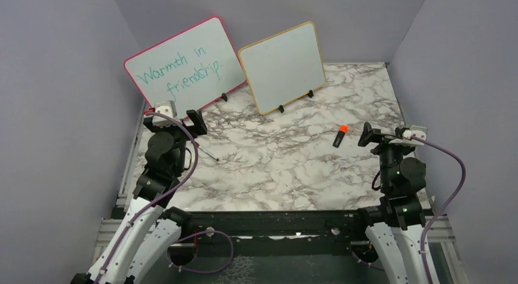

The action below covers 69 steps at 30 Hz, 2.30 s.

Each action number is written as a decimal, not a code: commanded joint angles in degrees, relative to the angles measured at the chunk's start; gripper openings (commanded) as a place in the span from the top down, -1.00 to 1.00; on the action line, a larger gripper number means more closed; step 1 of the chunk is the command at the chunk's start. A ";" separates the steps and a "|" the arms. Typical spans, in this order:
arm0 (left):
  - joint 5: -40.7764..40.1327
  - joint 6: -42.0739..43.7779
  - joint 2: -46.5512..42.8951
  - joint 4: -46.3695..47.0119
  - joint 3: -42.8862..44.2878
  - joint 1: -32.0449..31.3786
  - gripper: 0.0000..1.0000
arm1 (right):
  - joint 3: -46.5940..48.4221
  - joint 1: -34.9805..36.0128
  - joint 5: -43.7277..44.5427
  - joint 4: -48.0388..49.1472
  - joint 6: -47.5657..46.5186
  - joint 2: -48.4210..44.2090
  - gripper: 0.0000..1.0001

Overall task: Write a sentence on the whiteboard
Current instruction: Move the whiteboard stand to the center of the board.

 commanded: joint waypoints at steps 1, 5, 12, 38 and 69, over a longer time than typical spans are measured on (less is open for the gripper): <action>1.87 0.01 -0.46 1.38 0.14 0.53 -0.98 | 1.59 0.28 -2.25 0.73 -0.76 0.62 -1.00; 1.94 0.41 0.36 0.58 0.58 0.53 -0.98 | 2.53 0.34 -3.43 0.06 -0.54 1.82 -1.00; 3.82 -0.96 -0.77 -2.32 1.22 0.54 -0.99 | 5.65 0.30 -5.98 -2.90 3.82 8.20 -1.00; 10.28 -1.81 -1.96 -3.78 -0.93 1.05 -0.98 | 16.72 6.86 -34.44 21.87 3.23 64.12 -1.00; 11.78 -0.84 0.99 -3.64 -0.62 1.41 -0.98 | 46.55 16.72 -20.82 19.59 -2.63 102.88 -0.24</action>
